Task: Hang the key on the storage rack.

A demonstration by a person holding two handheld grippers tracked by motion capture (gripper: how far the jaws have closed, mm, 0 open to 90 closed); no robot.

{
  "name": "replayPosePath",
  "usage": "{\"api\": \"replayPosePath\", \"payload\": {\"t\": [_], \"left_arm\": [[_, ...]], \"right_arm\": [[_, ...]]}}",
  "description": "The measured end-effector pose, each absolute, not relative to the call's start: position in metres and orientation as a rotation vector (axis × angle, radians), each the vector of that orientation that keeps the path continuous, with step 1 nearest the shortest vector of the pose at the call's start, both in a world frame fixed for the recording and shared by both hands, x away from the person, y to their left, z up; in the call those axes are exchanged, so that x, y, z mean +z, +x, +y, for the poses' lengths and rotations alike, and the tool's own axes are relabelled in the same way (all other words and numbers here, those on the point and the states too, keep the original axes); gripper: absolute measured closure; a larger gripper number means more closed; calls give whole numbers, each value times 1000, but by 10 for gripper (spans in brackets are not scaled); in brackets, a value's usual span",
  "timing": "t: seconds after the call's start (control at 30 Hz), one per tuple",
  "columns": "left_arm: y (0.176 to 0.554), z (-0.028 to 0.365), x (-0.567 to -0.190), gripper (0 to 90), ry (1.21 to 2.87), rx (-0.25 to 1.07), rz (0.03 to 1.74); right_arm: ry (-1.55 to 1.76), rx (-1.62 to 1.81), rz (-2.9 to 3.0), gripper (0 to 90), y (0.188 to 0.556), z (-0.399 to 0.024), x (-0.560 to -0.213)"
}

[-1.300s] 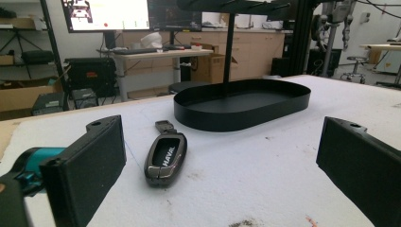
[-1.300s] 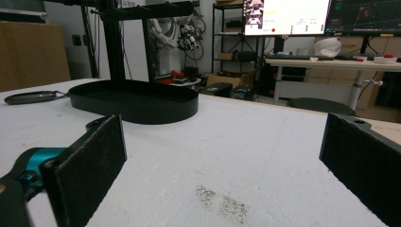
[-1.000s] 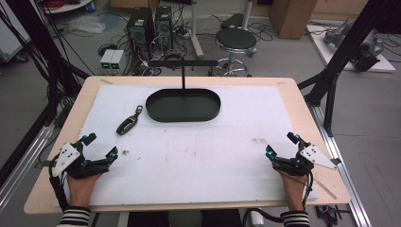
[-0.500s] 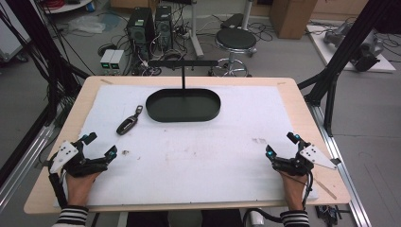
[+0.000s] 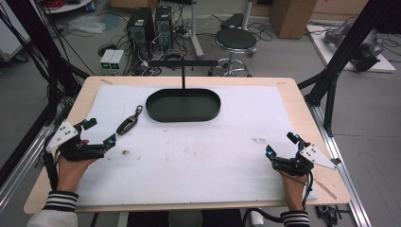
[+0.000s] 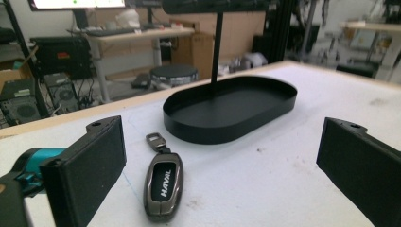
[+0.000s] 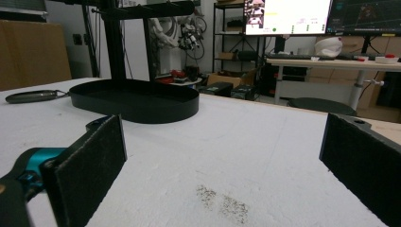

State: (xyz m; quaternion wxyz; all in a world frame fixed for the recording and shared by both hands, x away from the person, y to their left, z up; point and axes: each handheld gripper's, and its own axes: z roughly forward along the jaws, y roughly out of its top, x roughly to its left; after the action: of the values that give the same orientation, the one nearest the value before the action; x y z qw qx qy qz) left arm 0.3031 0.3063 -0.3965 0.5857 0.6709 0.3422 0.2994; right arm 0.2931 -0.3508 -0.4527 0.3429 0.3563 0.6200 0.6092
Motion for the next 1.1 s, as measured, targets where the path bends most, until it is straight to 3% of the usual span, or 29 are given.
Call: {"api": "replayPosePath", "payload": {"t": [0.67, 1.1], "left_arm": [[349, 294, -340, 26, 1790, 690, 824], [379, 275, -326, 26, 2010, 630, 867]], "right_arm": [[928, 1582, 1613, 3, 293, -351, -453], [930, 1581, 1614, 3, 293, -351, -453]]}}
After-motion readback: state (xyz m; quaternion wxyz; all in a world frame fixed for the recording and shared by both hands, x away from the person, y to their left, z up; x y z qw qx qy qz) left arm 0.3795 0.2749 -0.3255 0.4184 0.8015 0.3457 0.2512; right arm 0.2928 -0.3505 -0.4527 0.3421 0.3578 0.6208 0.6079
